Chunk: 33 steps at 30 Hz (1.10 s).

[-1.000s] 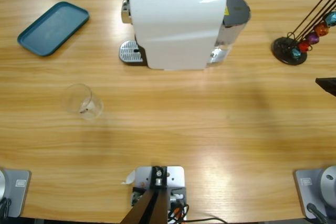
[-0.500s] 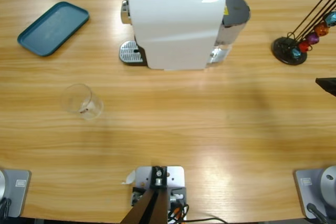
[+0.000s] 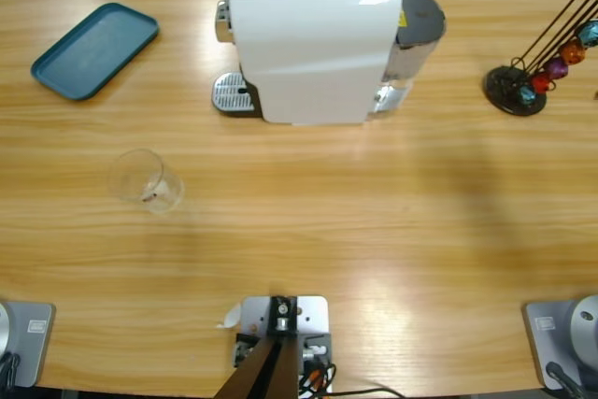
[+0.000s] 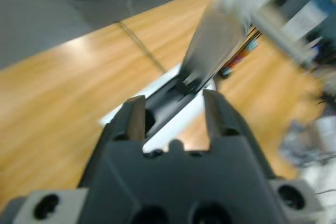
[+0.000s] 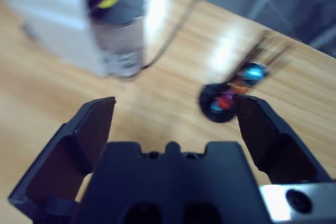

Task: Pour coffee

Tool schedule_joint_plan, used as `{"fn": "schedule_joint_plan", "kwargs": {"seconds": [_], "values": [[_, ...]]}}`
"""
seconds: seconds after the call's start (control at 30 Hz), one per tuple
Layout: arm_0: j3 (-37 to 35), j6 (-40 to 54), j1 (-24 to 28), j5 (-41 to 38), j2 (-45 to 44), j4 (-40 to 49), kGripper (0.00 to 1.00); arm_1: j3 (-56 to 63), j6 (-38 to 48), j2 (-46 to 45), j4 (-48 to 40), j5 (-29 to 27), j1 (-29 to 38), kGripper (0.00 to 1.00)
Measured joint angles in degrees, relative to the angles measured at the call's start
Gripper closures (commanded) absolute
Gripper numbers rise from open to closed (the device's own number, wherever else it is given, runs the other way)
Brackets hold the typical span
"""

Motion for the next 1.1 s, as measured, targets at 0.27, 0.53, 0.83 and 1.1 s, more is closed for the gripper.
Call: {"fn": "schedule_joint_plan", "kwargs": {"seconds": [0.27, 0.53, 0.83, 1.1], "values": [[16.66, 10.98, -3.65, 8.32, -11.10, 2.21, 0.000, 4.98, 0.00, 6.25, -13.51, 3.35, -16.36, 0.150], [24.98, 10.98, -3.75, 9.11, -18.13, 2.43, 0.004, 13.56, 0.48, 16.97, -31.34, 7.44, -22.16, 0.368], [25.36, 10.98, -3.76, 9.11, -18.24, 2.43, 0.004, 15.74, 0.47, 22.16, -38.05, 9.09, -27.24, 0.375], [25.62, 10.52, -3.90, 9.11, -18.24, 2.44, 0.000, 15.98, 0.47, 24.21, -41.19, 10.99, -30.04, 0.499]]}}
